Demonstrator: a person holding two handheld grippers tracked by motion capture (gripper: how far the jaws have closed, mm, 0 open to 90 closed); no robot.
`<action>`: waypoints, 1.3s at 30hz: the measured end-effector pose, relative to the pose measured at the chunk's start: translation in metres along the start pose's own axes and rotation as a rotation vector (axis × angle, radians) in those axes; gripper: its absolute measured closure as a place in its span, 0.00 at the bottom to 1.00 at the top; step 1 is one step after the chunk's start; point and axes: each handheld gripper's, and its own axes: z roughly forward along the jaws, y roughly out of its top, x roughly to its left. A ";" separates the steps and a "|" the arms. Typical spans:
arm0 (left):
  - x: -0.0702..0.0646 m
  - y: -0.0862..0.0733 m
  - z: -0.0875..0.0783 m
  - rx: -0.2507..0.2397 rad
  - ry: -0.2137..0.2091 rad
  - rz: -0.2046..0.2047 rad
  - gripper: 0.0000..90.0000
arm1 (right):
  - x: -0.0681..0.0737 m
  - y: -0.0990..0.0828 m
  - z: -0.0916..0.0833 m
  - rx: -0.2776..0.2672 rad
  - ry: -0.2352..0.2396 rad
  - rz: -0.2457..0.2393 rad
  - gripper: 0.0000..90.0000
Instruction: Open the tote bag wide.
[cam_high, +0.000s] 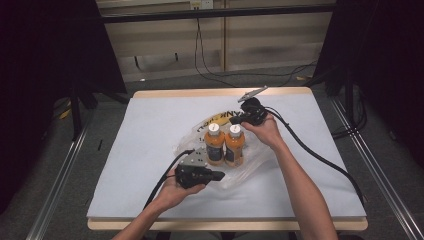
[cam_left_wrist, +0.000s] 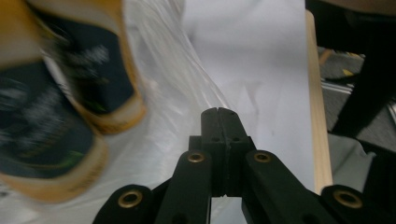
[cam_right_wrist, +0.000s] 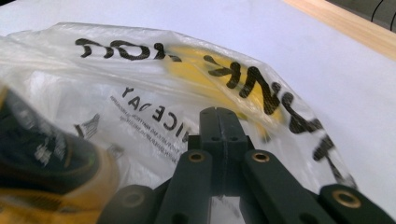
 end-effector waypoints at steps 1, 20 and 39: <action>0.002 0.002 -0.003 0.000 0.012 0.003 1.00 | 0.001 -0.001 -0.004 -0.010 0.005 -0.001 1.00; 0.060 0.018 -0.071 -0.095 0.167 -0.073 1.00 | 0.033 -0.037 -0.057 -0.004 0.003 -0.073 1.00; 0.133 0.024 0.006 0.270 0.155 -0.073 1.00 | 0.072 -0.089 -0.065 0.127 0.034 -0.121 1.00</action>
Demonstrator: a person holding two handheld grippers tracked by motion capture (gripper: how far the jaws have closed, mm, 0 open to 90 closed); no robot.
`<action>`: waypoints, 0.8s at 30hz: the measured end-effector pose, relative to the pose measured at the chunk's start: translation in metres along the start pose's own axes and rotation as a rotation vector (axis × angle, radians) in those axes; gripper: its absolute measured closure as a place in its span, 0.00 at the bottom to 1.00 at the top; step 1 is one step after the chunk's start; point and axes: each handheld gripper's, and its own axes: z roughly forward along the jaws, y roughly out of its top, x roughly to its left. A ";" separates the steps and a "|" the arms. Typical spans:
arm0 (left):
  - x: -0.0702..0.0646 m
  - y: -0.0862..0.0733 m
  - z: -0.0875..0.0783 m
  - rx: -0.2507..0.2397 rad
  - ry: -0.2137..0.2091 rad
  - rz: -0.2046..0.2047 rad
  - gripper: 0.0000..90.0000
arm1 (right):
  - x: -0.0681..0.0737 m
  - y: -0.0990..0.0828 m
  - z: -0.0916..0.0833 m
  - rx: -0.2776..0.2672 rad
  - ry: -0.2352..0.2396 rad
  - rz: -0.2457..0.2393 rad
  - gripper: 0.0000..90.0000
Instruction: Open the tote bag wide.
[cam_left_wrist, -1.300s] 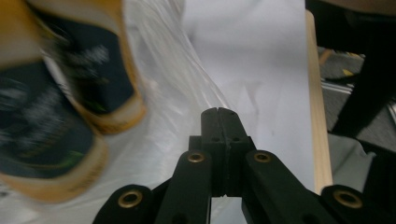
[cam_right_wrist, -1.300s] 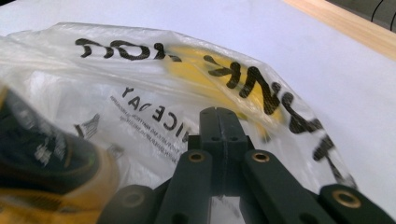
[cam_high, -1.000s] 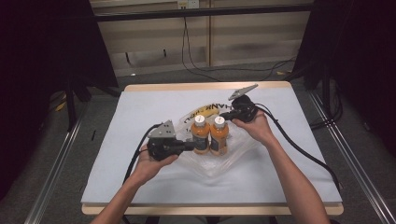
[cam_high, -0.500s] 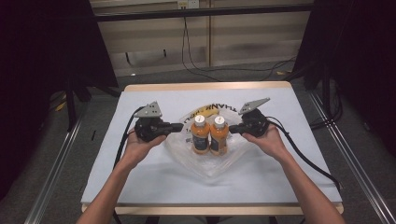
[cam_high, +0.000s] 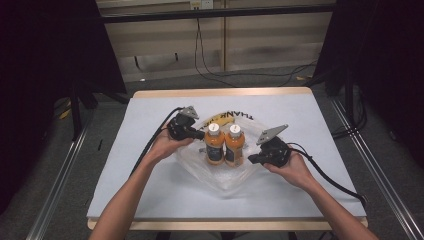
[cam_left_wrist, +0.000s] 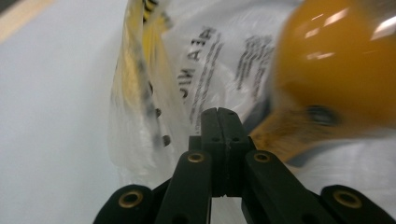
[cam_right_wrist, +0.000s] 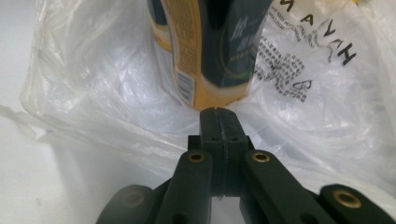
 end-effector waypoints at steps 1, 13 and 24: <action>0.002 0.000 0.006 0.016 0.006 0.000 1.00 | 0.000 -0.002 0.002 -0.003 -0.003 0.006 1.00; 0.026 -0.013 0.048 0.082 0.033 -0.102 1.00 | -0.001 -0.023 0.021 0.037 0.010 0.009 1.00; 0.031 -0.016 0.052 0.004 0.121 -0.208 1.00 | -0.001 -0.035 0.014 0.031 0.020 0.020 1.00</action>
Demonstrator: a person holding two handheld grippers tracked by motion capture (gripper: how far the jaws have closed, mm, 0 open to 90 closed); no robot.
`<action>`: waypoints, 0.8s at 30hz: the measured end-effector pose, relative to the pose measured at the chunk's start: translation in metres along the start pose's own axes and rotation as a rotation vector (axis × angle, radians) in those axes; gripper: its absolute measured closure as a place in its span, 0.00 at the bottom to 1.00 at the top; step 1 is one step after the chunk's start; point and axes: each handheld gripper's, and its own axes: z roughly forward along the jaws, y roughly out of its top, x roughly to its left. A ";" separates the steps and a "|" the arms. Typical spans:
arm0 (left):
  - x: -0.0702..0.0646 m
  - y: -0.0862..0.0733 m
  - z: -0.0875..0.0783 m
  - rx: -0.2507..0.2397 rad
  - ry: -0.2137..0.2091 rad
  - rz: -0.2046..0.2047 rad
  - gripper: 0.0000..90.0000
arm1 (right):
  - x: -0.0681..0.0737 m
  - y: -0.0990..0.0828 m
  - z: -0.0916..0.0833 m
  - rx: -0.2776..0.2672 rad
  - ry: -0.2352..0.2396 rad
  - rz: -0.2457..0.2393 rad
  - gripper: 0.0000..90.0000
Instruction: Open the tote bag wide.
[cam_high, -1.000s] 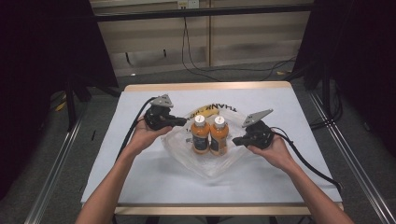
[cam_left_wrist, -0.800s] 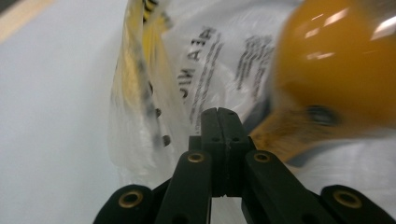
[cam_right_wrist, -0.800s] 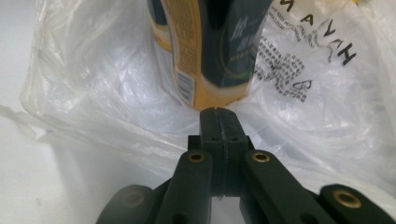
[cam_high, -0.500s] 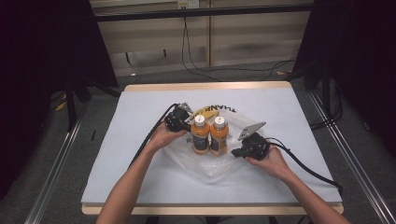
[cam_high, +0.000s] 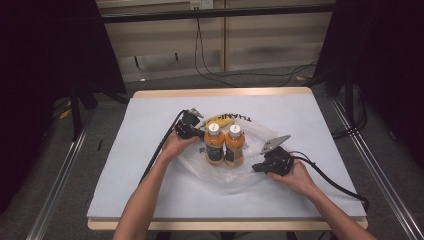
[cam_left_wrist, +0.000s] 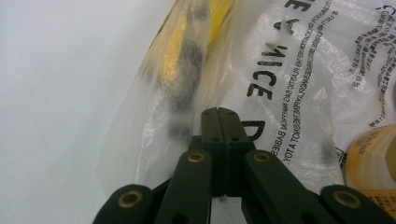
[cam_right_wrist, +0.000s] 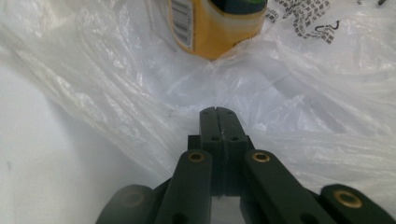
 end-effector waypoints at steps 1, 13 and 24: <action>0.001 -0.001 -0.001 0.005 0.001 -0.001 1.00 | 0.001 -0.001 -0.001 0.002 -0.006 0.000 1.00; 0.013 -0.010 -0.009 -0.010 0.017 -0.050 1.00 | 0.009 -0.012 -0.009 -0.004 -0.030 0.003 1.00; -0.001 -0.007 -0.021 -0.030 -0.018 0.047 1.00 | 0.010 -0.010 -0.011 -0.035 -0.049 0.027 1.00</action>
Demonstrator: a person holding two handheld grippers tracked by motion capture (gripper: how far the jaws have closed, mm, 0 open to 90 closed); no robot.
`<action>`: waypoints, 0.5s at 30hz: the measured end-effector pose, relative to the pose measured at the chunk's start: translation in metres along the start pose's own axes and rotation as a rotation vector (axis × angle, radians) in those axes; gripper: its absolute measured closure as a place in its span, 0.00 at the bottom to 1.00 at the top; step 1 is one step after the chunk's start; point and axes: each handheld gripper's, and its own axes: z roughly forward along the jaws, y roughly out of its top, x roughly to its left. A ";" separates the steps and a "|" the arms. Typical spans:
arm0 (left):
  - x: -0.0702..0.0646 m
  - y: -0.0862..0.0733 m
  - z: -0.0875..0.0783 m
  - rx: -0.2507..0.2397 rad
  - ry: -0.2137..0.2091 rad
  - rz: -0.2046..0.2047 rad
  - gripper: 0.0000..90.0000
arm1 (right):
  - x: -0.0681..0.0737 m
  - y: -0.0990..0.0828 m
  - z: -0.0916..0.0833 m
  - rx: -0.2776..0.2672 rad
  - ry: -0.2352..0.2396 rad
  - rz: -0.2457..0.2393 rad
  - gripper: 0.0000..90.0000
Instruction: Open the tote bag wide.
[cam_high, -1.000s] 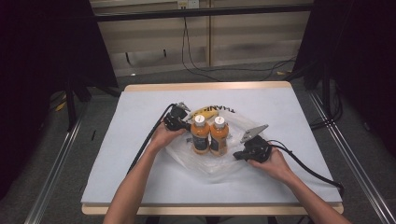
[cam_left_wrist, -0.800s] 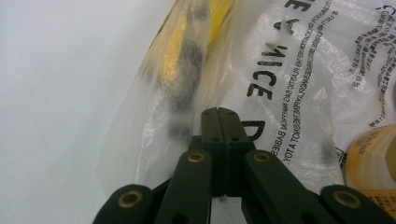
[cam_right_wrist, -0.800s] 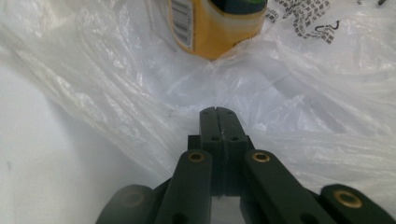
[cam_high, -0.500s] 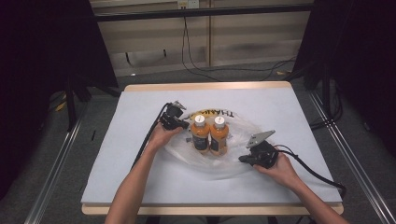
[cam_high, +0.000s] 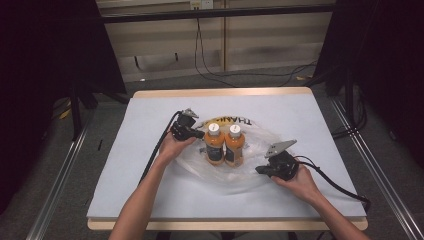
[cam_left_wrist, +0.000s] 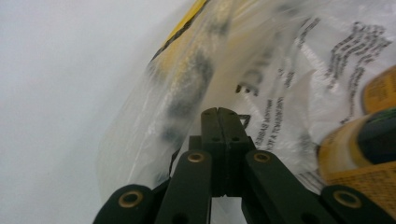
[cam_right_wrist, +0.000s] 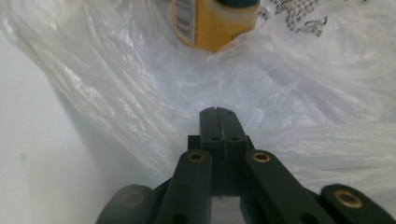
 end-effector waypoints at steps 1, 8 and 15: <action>0.000 0.000 -0.003 -0.006 -0.009 -0.004 1.00 | 0.000 0.000 -0.001 -0.012 0.004 0.004 1.00; -0.006 -0.005 -0.019 -0.120 -0.039 -0.047 1.00 | -0.003 0.003 -0.011 -0.126 -0.003 0.030 1.00; -0.017 -0.002 -0.039 -0.170 -0.039 -0.019 0.90 | -0.003 0.004 -0.017 -0.181 -0.028 0.044 1.00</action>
